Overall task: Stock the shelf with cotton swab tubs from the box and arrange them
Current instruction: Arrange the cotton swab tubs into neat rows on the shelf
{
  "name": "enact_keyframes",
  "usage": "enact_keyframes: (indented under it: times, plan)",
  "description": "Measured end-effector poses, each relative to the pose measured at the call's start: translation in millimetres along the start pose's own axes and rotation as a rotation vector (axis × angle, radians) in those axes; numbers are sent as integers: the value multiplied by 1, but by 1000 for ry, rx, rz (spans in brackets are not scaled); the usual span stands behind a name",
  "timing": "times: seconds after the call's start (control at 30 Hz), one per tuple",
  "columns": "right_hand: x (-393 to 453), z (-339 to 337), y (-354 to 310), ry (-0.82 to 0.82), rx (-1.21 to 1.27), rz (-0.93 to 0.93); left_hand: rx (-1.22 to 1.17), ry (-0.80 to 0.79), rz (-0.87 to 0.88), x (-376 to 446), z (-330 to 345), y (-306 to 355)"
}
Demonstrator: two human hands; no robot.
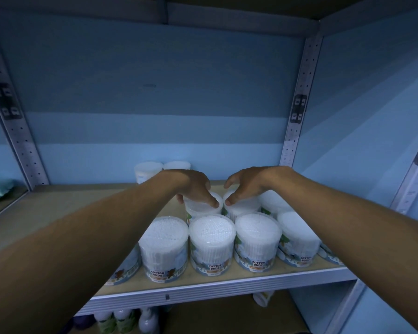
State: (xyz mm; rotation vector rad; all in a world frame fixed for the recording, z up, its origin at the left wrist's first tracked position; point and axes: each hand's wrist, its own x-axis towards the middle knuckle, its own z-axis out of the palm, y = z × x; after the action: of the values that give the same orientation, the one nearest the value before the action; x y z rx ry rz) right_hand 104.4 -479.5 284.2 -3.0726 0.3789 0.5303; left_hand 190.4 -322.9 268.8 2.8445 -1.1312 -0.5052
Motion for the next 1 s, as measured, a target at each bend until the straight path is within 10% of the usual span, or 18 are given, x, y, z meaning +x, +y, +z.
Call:
enact_keyframes:
  times: [1.0]
  plan:
    - [157,-21,-91,240,197,-116,123,205,-204,67,-22,-165]
